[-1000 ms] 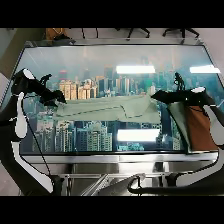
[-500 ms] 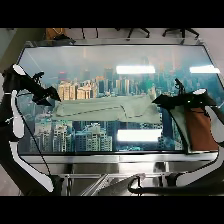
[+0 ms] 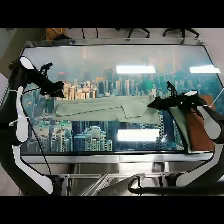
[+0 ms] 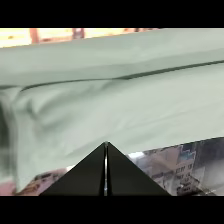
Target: Fold the shirts.
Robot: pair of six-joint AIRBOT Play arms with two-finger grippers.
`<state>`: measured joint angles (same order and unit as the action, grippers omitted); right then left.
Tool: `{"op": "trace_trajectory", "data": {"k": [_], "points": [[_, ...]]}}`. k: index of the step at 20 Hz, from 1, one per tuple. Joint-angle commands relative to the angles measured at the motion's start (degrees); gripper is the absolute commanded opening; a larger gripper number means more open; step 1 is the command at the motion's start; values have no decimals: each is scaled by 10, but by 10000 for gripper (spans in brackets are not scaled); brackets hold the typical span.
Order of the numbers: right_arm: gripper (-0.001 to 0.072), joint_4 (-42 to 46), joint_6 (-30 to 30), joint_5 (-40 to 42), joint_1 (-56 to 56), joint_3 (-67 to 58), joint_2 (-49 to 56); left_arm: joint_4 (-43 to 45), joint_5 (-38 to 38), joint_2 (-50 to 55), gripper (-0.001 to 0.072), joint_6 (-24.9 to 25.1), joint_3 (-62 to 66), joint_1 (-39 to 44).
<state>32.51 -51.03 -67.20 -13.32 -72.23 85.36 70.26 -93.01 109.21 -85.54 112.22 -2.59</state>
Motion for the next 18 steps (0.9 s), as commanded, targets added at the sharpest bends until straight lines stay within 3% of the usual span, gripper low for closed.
{"op": "trace_trajectory", "data": {"k": [1,11,16,18], "points": [[14,-13,0,-11,2,-9,-37,0,54,-3,15,0,0,76],[14,-13,-127,-131,3,-148,-199,0,201,150,15,0,38,377],[14,-2,-152,-154,14,-156,-214,-2,281,169,15,-15,52,434],[15,9,-153,-154,26,-156,-214,-48,289,167,15,-16,38,429]]}}
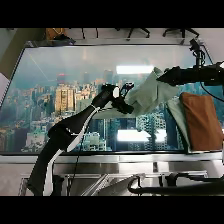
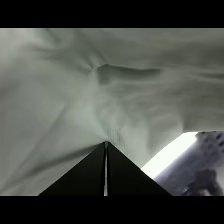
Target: Fold the shirts.
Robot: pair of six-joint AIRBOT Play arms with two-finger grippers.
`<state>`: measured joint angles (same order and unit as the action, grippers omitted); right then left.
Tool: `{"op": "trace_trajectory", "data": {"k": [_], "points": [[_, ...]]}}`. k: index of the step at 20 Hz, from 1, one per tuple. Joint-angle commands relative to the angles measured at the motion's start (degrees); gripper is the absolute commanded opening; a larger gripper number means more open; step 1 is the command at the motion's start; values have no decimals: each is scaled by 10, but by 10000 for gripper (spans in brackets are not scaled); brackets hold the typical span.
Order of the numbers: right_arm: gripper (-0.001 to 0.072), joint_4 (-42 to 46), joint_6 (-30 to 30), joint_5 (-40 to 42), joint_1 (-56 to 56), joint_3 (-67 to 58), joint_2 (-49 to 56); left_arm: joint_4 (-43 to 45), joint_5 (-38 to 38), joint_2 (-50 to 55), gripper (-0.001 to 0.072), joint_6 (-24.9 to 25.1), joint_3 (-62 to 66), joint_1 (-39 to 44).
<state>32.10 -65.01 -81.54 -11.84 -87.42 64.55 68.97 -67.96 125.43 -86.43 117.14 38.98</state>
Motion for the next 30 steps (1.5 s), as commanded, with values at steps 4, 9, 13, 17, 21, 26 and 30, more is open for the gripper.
{"op": "trace_trajectory", "data": {"k": [4,9,13,17,21,26,30], "points": [[14,13,-28,-10,25,-5,-6,-133,8,-44,15,-3,-10,-36],[14,13,-42,35,90,-5,-5,-238,-67,-210,15,27,-10,-173],[15,13,-56,183,240,-5,29,-302,-76,-329,16,33,-10,-311],[23,10,-12,480,468,-5,156,-306,-83,-395,15,47,-11,-395],[534,-25,219,718,625,-5,261,-306,-105,-408,15,75,-11,-404],[407,23,159,526,536,-5,170,-314,-115,-408,16,90,-40,-391],[389,133,-38,307,358,-5,110,-316,-116,-408,15,90,-66,-391]]}}
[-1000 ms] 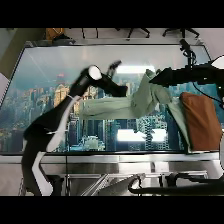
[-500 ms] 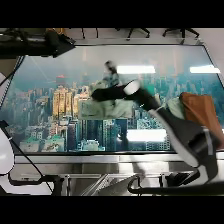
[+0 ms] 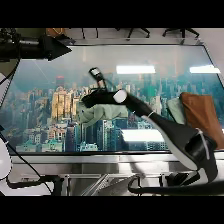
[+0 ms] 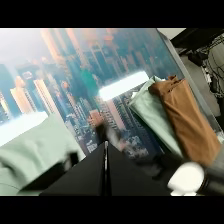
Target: Fold the shirts.
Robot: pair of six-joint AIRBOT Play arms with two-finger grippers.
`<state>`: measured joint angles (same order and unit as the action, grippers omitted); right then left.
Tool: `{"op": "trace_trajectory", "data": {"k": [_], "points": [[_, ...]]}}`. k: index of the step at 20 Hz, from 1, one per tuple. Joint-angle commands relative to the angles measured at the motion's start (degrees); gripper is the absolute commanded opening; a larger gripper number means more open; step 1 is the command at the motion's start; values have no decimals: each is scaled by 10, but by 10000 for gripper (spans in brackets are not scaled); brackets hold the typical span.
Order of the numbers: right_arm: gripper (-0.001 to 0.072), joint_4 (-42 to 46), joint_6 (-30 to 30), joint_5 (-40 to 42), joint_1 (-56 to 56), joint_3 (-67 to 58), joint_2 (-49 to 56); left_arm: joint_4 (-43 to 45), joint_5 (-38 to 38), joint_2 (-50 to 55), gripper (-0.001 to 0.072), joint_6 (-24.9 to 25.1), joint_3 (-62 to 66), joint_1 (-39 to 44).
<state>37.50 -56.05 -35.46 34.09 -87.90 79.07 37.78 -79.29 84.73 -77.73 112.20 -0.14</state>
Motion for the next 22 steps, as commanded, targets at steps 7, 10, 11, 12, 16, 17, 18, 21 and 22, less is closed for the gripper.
{"op": "trace_trajectory", "data": {"k": [7,10,11,12,16,17,18,21,22], "points": [[606,138,-195,-337,-282,1,16,-4,-7,-1,15,3,-27,0],[606,112,-193,-342,-269,1,69,-4,-17,-1,15,3,-27,1],[606,92,-187,-342,-262,1,87,-3,-18,-1,15,3,-27,1],[604,66,-174,-342,-255,1,105,-4,-18,-1,15,3,-27,1],[595,-26,-124,-328,-228,1,149,-3,-18,-1,16,4,-27,1],[587,-42,-115,-320,-224,1,156,-3,-18,-1,15,7,-27,1],[505,-56,-111,-317,-221,1,163,-3,-18,-1,15,10,-27,1],[12,-115,-58,-330,-218,0,176,-3,-18,-1,15,10,-26,1],[15,-136,-45,-343,-219,-2,173,-3,-18,-1,15,10,-27,1]]}}
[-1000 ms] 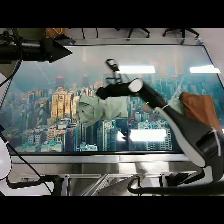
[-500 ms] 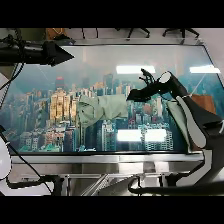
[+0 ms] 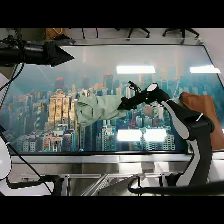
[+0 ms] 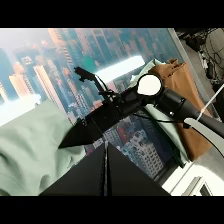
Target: Fold the shirts.
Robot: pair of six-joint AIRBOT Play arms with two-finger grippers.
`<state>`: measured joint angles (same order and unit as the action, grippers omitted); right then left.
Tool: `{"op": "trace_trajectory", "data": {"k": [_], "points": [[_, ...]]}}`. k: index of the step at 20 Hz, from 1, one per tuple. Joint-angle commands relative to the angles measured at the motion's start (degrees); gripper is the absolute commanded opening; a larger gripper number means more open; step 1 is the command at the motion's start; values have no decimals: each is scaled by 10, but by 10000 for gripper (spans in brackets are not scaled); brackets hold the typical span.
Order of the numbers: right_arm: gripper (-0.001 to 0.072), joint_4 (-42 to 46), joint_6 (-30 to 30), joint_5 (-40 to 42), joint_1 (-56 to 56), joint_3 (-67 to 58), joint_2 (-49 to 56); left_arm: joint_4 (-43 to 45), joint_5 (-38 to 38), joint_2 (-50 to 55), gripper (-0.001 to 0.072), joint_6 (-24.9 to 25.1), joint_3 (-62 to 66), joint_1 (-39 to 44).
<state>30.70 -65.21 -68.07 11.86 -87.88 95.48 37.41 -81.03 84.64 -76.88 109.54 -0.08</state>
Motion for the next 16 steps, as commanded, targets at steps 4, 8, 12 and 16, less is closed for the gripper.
{"op": "trace_trajectory", "data": {"k": [4,8,12,16], "points": [[14,-74,33,-30,-28,-42,-59,1,-1,0,15,1,0,0],[13,-74,-24,-28,-117,-122,-158,0,-9,0,15,1,0,0],[14,-46,-131,-8,-261,-190,-224,0,-33,0,15,1,0,0],[13,-35,-180,-40,-421,-205,-252,0,-35,0,15,1,0,0]]}}
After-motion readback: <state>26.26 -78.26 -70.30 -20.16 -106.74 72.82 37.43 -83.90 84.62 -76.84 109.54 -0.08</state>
